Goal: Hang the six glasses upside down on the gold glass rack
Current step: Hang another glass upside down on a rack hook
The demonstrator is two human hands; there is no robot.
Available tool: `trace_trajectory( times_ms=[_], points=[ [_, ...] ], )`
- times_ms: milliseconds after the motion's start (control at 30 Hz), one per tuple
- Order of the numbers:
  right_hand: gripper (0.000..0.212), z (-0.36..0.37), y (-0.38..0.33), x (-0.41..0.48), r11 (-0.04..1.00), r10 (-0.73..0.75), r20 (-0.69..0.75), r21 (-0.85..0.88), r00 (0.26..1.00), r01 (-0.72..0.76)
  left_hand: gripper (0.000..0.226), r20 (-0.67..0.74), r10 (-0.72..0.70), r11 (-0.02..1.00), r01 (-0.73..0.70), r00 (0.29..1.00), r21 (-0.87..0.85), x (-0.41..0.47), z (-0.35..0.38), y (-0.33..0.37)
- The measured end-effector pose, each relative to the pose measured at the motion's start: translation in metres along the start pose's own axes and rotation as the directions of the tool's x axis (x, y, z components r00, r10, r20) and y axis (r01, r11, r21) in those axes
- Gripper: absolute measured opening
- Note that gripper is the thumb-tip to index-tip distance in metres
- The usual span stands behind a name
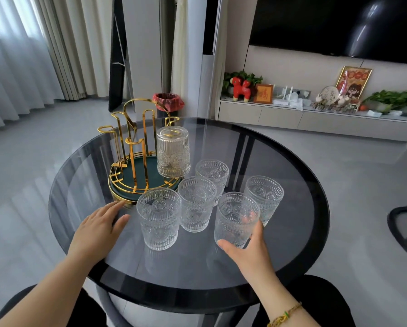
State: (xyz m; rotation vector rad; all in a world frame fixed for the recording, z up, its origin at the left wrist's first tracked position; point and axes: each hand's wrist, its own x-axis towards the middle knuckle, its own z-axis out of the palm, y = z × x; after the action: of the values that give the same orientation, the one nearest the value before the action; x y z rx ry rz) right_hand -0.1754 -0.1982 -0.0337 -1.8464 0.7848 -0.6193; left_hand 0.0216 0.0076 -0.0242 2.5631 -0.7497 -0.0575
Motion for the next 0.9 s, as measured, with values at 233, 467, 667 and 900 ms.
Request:
trace_trajectory(
  times_ms=[233, 467, 667, 900],
  points=[
    [0.064, 0.001, -0.001, 0.003, 1.000, -0.018, -0.046, 0.011, 0.999, 0.018, 0.046, 0.008, -0.020, 0.999, 0.020, 1.000, -0.048, 0.002, -0.002, 0.000],
    [0.055, -0.022, -0.031, 0.004, 0.975, -0.157, -0.022, 0.153, 0.987, 0.158, 0.050, -0.007, -0.050, 0.990, 0.049, 0.999, -0.132, 0.017, -0.003, 0.005],
    [0.058, -0.052, -0.085, 0.038, 0.969, -0.229, 0.150, 0.131, 0.962, 0.211, 0.050, -0.029, -0.026, 0.991, 0.022, 0.999, -0.133, 0.043, -0.001, 0.001],
    [0.068, -0.057, -0.150, 0.116, 0.936, -0.204, 0.122, -0.267, 0.971, 0.230, 0.047, -0.072, -0.057, 0.977, 0.040, 0.996, -0.211, 0.059, 0.003, -0.008]
  ],
)
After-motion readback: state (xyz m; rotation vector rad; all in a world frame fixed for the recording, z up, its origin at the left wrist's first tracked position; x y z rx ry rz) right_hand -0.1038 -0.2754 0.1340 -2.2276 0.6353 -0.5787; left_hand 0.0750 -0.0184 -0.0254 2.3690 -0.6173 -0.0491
